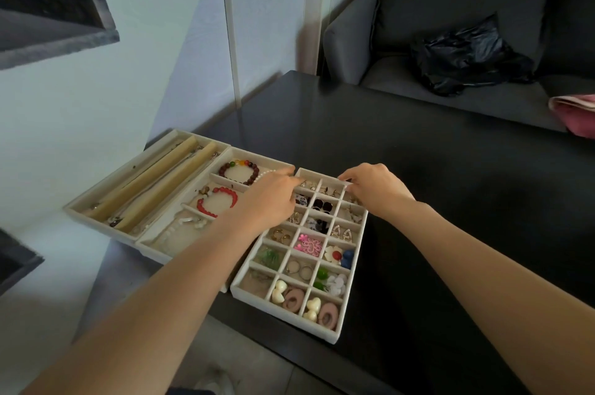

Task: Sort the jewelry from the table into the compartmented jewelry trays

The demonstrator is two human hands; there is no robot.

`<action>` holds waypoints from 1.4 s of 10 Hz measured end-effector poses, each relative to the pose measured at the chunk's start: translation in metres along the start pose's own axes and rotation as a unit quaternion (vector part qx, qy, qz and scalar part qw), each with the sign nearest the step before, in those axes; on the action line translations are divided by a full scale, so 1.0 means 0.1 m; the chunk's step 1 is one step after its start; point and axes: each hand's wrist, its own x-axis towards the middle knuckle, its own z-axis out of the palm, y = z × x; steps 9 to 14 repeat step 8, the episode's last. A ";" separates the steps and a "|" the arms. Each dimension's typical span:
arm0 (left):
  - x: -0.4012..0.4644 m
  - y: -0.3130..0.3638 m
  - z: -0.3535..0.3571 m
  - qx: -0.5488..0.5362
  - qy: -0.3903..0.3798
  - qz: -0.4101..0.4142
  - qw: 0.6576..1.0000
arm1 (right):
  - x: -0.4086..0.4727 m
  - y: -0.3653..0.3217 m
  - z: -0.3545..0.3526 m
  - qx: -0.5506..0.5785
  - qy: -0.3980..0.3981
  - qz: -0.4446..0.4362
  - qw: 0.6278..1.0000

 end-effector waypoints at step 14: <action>0.02 0.00 -0.05 -0.069 -0.003 -0.078 0.995 | -0.09 -0.09 0.14 0.132 0.009 0.037 0.991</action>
